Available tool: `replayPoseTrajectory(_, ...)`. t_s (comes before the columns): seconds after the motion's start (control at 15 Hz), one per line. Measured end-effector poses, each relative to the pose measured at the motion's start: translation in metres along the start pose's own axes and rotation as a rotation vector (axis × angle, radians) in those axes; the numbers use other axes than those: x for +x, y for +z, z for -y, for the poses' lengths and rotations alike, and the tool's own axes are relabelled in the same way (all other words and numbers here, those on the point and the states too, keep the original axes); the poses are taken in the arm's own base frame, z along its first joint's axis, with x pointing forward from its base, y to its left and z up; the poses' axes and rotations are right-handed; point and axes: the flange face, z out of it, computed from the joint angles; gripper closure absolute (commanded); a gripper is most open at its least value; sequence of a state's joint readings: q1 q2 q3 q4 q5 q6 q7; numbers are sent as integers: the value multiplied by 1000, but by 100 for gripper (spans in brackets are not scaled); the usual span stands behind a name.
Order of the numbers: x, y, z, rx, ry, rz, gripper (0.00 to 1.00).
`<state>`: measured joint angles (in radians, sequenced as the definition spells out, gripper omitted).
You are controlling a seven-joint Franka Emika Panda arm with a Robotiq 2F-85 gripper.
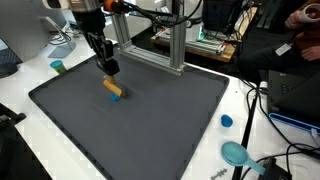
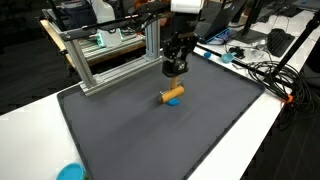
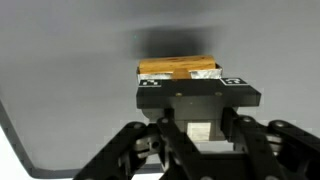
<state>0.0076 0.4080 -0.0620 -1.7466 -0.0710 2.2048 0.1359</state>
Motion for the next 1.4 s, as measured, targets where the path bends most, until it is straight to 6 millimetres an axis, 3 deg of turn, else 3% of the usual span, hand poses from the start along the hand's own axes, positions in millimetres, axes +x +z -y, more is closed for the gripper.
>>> replayPoseTrajectory(0.2,5,6,-1,-1,10,-11,79)
replayPoseTrajectory(0.73,9,-13,6,-1,25,-11,79)
replayPoseTrajectory(1.4,17,15,-13,12,76,72,79)
